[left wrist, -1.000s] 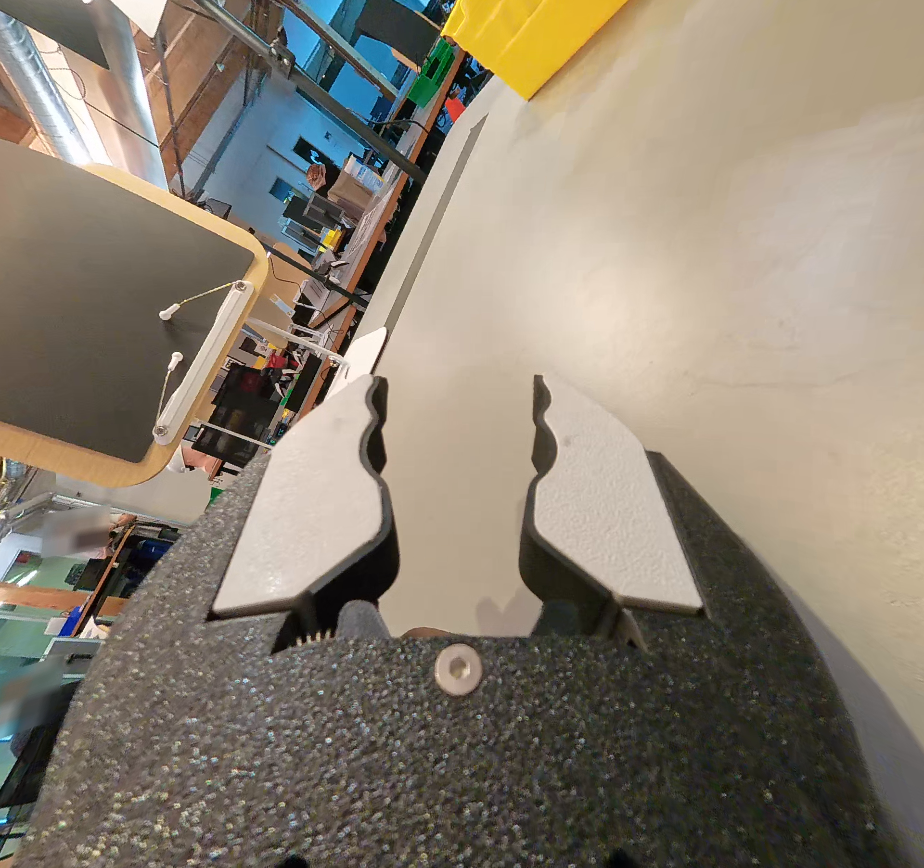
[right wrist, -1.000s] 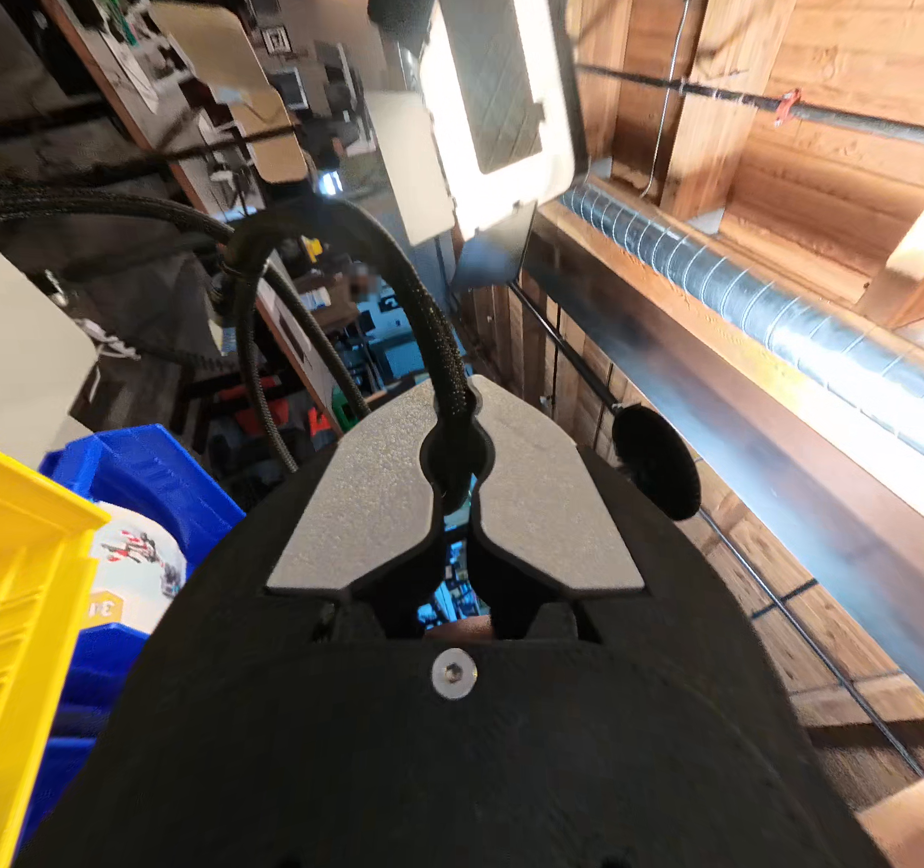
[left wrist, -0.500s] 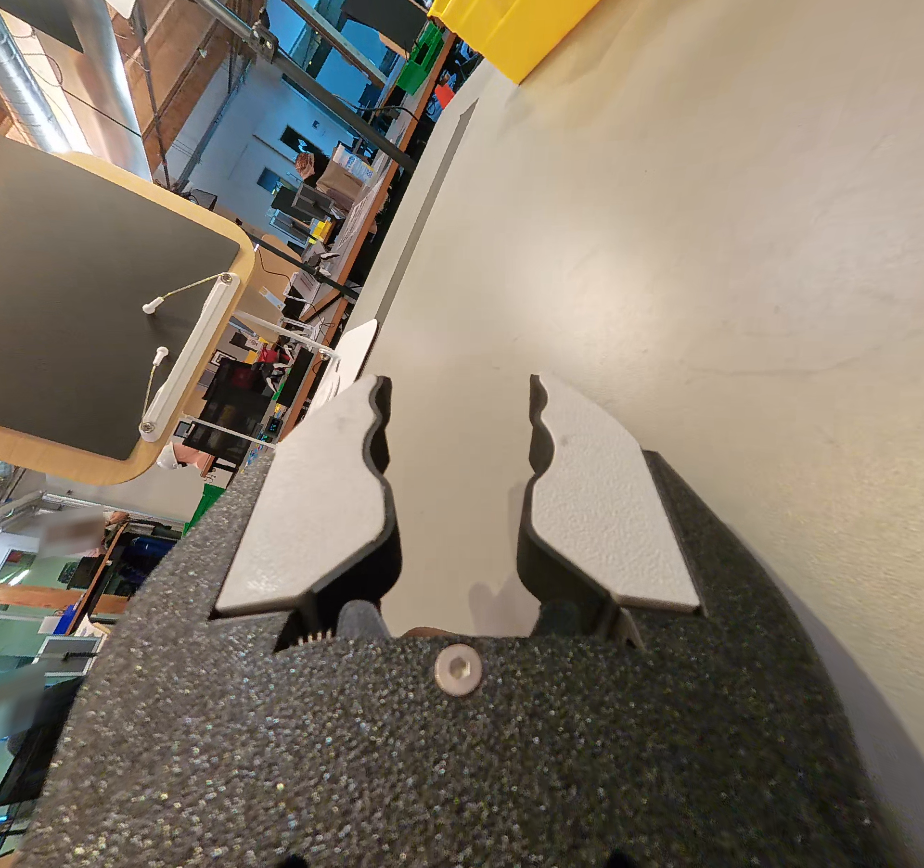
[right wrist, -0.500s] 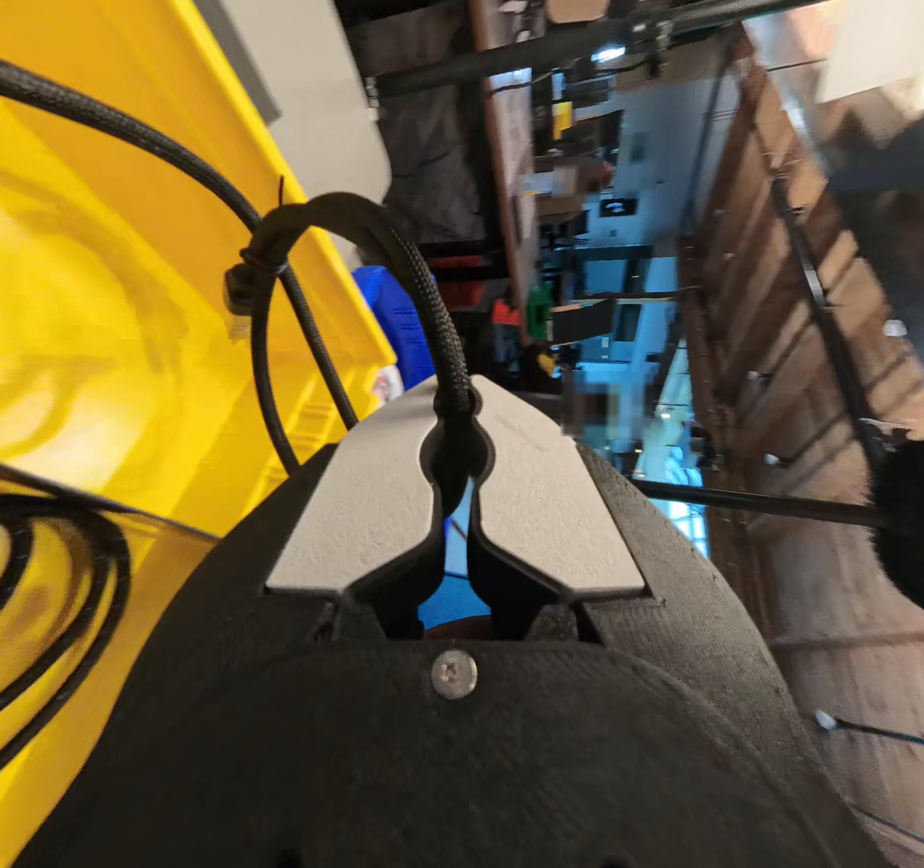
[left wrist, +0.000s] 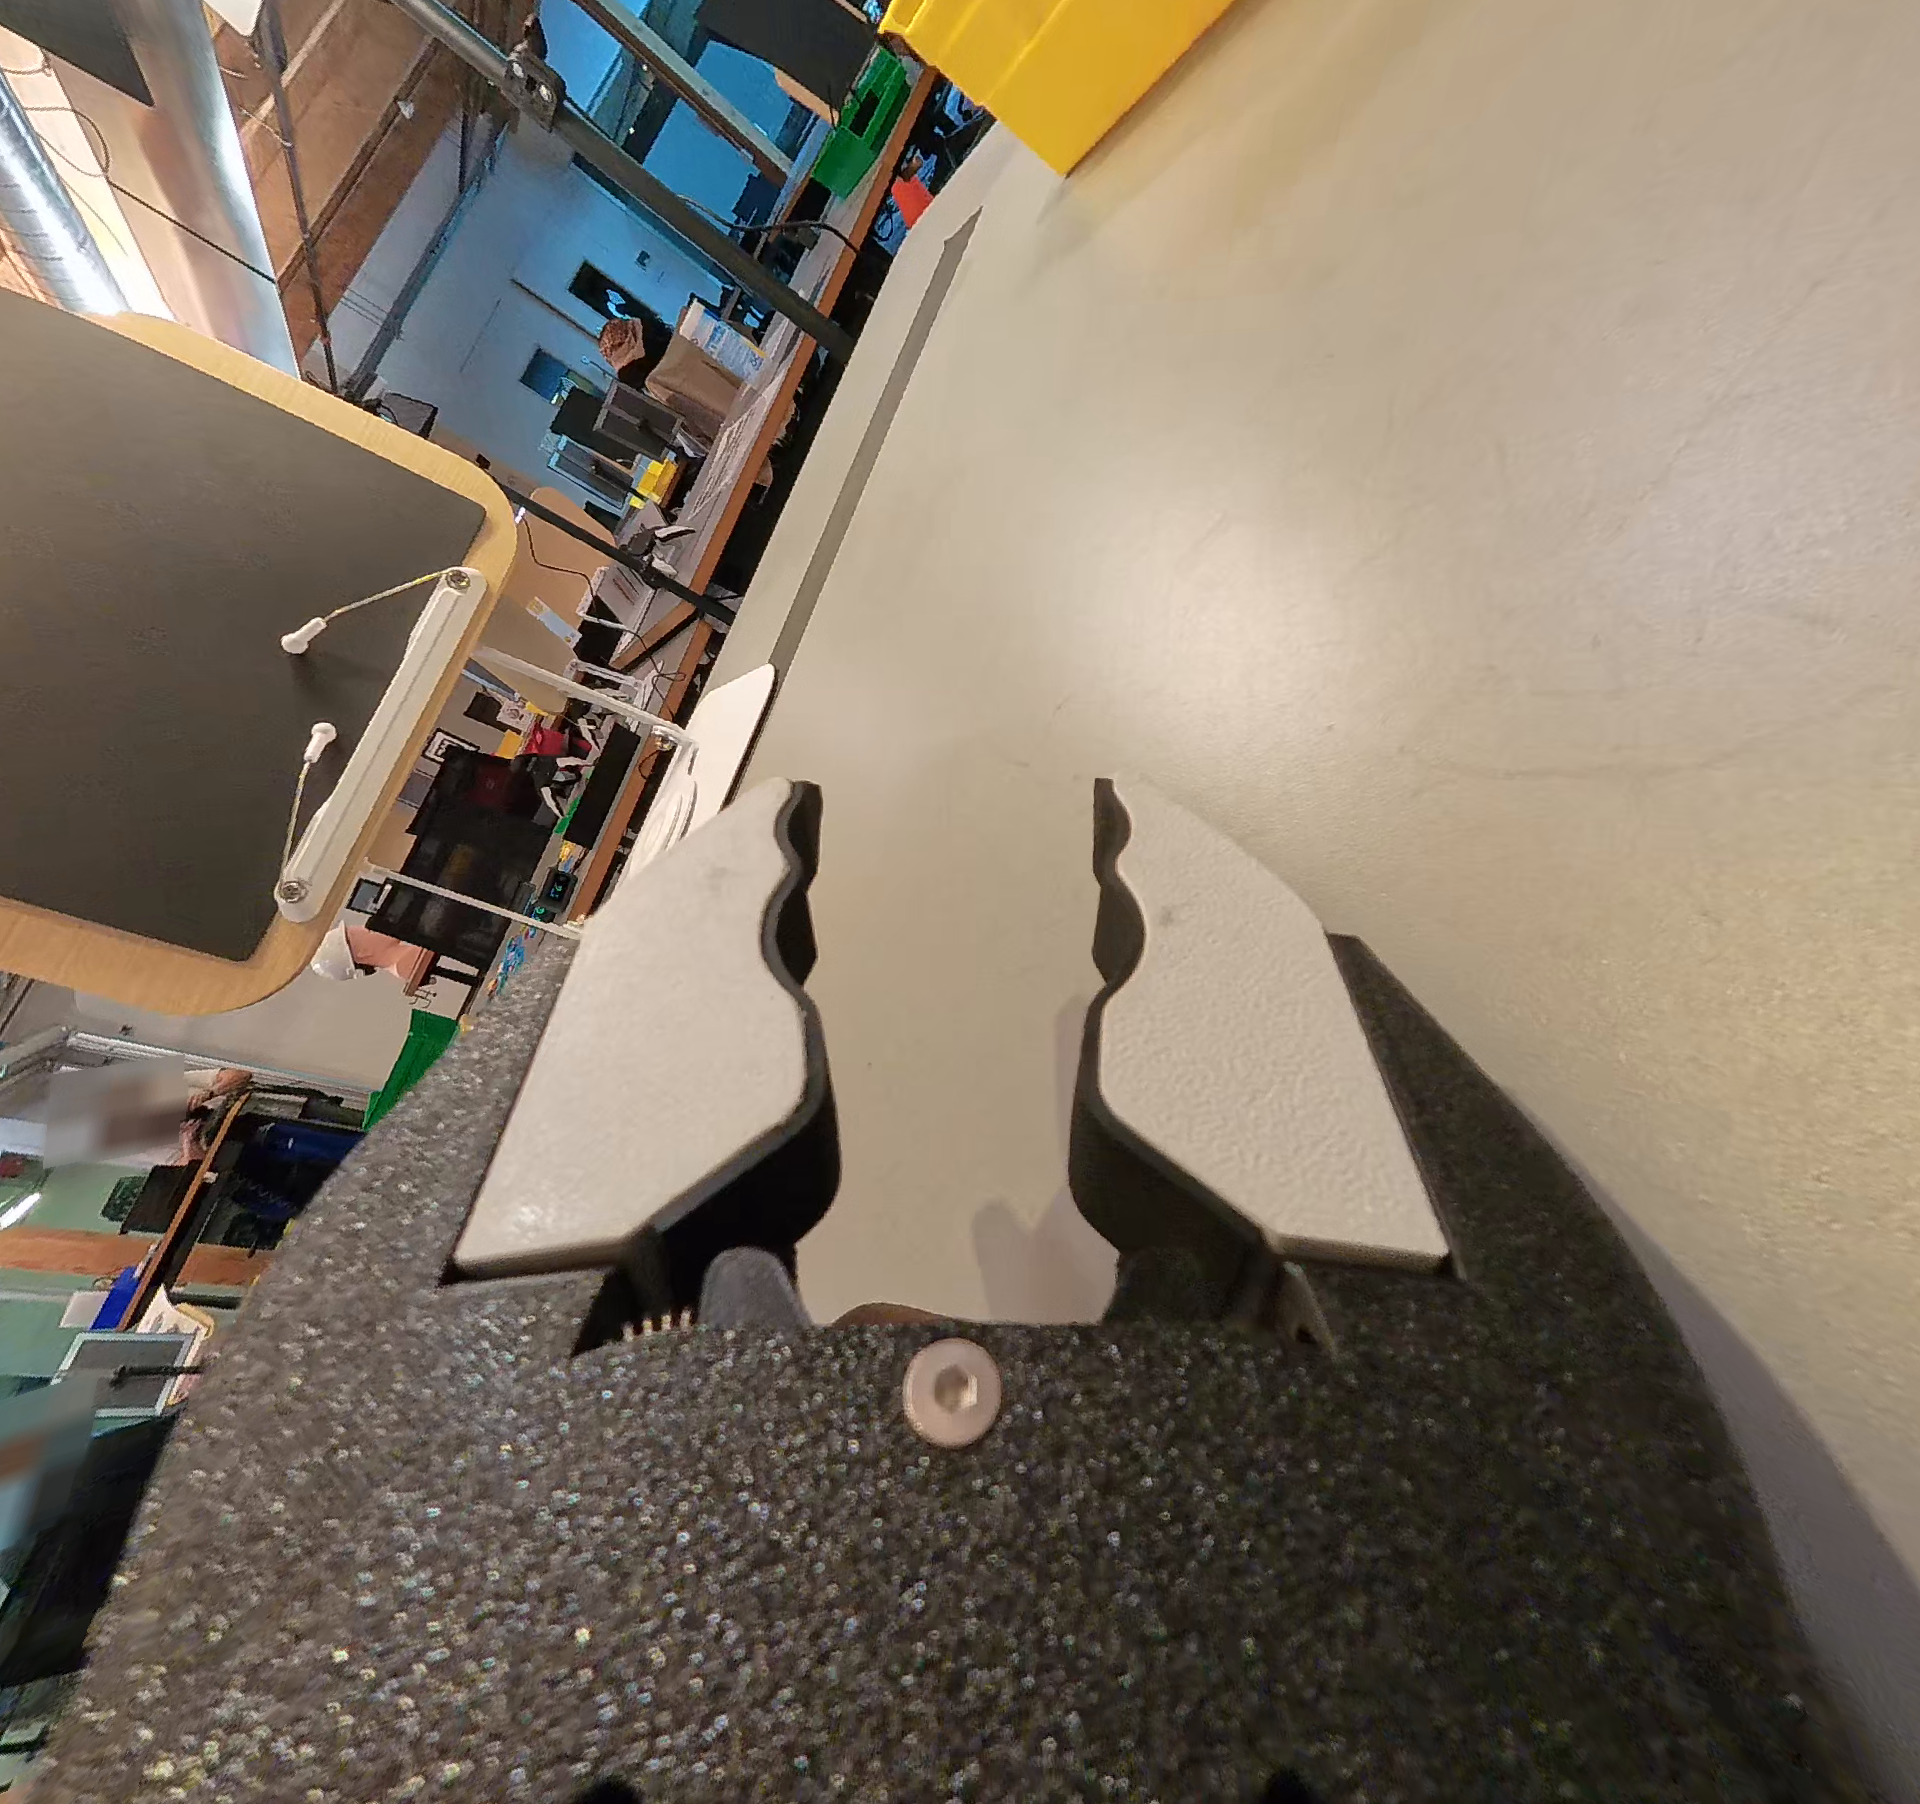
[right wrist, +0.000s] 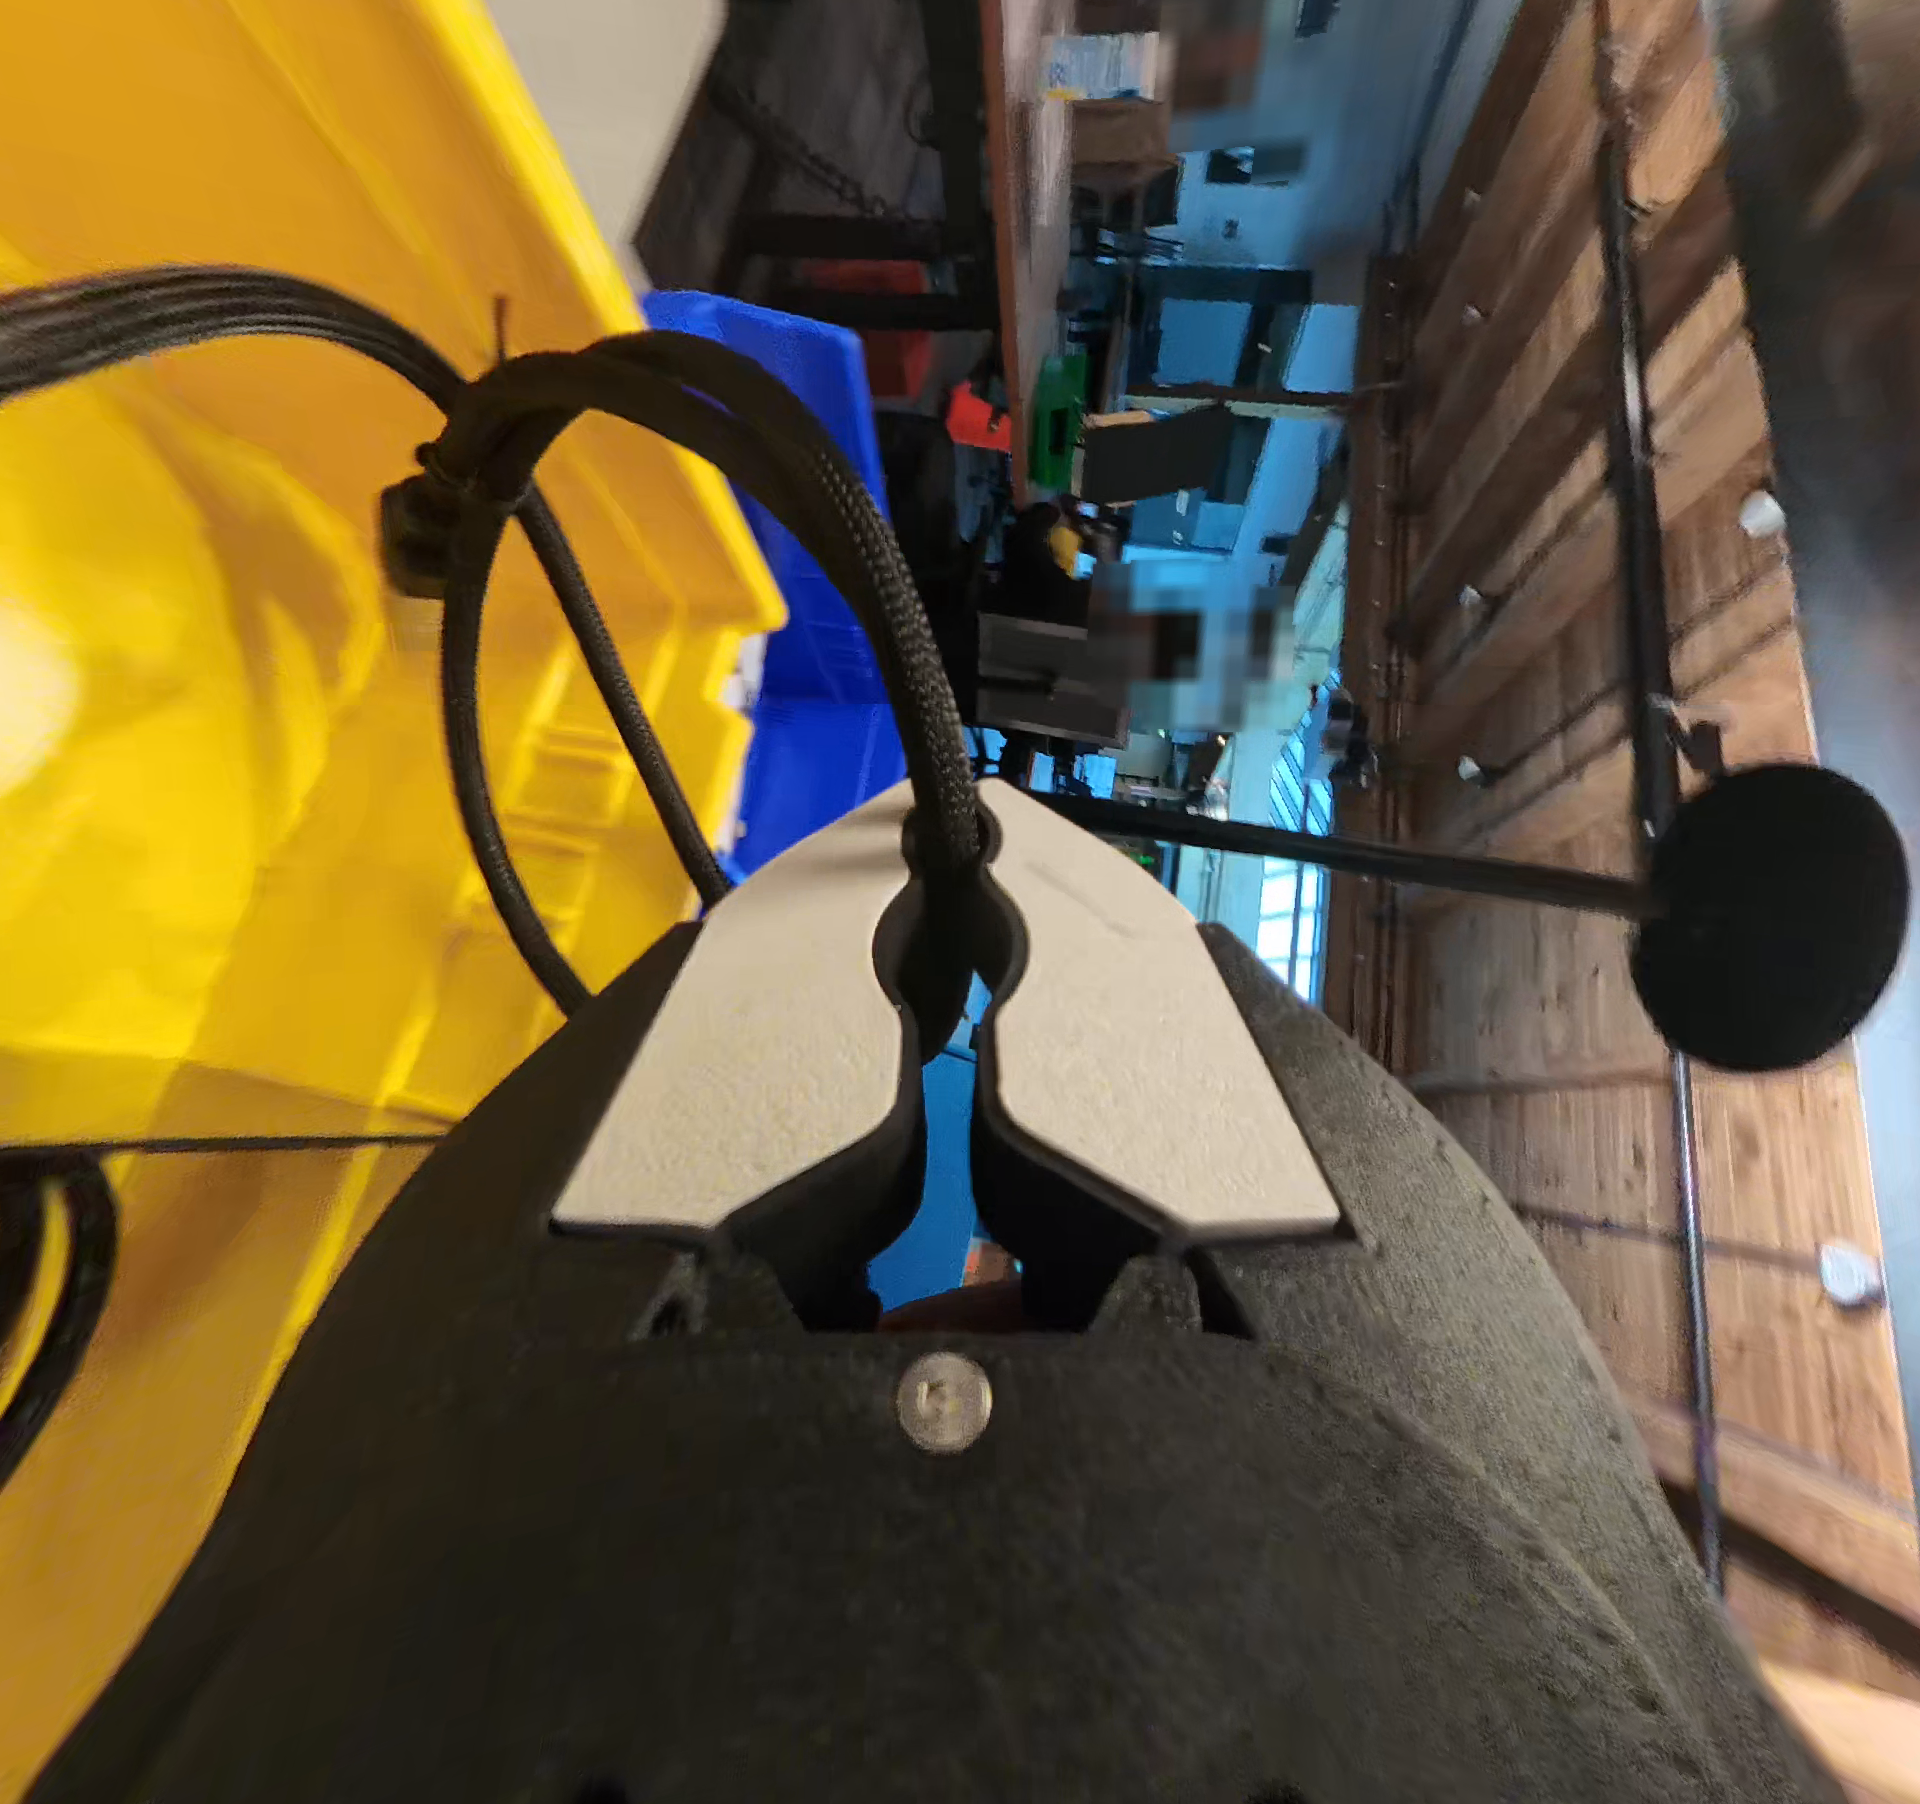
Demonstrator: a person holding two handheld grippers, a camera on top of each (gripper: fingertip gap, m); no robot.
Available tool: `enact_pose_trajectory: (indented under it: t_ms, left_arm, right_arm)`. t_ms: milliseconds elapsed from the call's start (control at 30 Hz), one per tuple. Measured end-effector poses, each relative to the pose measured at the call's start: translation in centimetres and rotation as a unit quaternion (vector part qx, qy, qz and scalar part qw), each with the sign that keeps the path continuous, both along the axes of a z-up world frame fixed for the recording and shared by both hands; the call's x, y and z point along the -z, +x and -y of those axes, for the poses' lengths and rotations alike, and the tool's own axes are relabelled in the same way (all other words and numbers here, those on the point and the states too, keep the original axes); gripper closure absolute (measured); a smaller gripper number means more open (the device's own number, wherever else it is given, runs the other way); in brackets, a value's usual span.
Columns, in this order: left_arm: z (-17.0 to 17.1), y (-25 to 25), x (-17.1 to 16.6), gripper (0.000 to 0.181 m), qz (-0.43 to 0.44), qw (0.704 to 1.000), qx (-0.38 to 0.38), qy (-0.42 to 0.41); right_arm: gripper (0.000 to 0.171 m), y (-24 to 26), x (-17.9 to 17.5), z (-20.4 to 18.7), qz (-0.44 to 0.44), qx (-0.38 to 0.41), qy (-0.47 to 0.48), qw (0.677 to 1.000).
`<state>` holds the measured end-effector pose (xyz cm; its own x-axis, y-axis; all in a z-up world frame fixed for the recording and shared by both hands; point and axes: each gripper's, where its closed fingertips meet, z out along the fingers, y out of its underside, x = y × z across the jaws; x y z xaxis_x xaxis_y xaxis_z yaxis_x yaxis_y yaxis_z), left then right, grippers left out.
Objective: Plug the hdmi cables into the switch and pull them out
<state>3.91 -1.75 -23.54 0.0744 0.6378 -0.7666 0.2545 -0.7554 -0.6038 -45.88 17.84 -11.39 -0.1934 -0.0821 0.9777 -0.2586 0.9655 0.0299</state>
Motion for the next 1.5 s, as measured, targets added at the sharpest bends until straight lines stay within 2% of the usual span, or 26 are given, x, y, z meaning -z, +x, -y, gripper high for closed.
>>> enact_pose_trajectory:
  t_ms: [67,100,167,233,400,633,733,867,933,1067,1167,1300,1433,1500]
  left_arm:
    - [-0.1,0.0,0.1,0.13,0.002,1.0,0.002,-0.001]
    - [-0.1,0.0,0.1,0.13,0.002,1.0,0.002,-0.003]
    - [-0.2,0.0,0.1,0.13,0.002,1.0,0.004,-0.004]
    - [-0.2,0.1,0.1,0.13,0.002,1.0,0.003,-0.005]
    - [-0.2,0.1,0.2,0.133,0.007,1.0,0.005,-0.001]
    - [-0.3,0.1,0.5,0.134,0.013,1.0,0.009,0.002]
    - [-0.3,0.0,0.6,0.134,0.015,1.0,0.008,-0.002]
    - [-0.3,0.0,0.6,0.134,0.016,1.0,0.007,-0.002]
    - [-0.3,0.0,0.7,0.134,0.017,1.0,0.007,-0.005]
    - [-0.4,0.0,0.8,0.134,0.018,1.0,0.007,-0.015]
    - [-0.4,0.1,0.7,0.135,0.017,1.0,0.006,-0.016]
    - [-0.4,0.0,0.7,0.135,0.017,1.0,0.008,-0.014]
    - [-0.5,0.1,0.7,0.135,0.017,1.0,0.01,-0.014]
    - [-0.6,0.1,0.7,0.135,0.017,1.0,0.012,-0.013]
  right_arm:
    - [0.163,0.6,3.3,0.0,0.057,-0.007,0.074,0.996]
    - [0.156,0.9,4.2,0.0,0.068,-0.007,0.098,0.993]
    - [0.151,1.3,5.4,0.0,0.093,-0.013,0.113,0.989]
    - [0.138,2.0,6.1,0.0,0.154,-0.015,0.079,0.985]
    - [0.115,3.1,4.9,-0.3,0.261,-0.037,-0.037,0.964]
    - [0.111,8.0,4.0,-1.5,0.377,-0.126,-0.119,0.91]
    - [0.112,11.9,4.8,-2.1,0.429,-0.19,-0.112,0.876]
    - [0.113,14.6,6.8,-2.6,0.439,-0.225,-0.086,0.866]
    - [0.128,14.2,7.2,-2.1,0.407,-0.233,-0.084,0.879]
    - [0.152,14.2,5.7,-0.7,0.382,-0.253,-0.118,0.881]
    - [0.152,13.8,5.3,0.0,0.389,-0.239,-0.117,0.882]
    - [0.151,12.6,6.2,0.8,0.374,-0.205,-0.069,0.902]
    - [0.152,12.0,6.4,1.9,0.397,-0.168,-0.102,0.897]
    - [0.15,11.8,7.0,2.3,0.43,-0.146,-0.124,0.882]
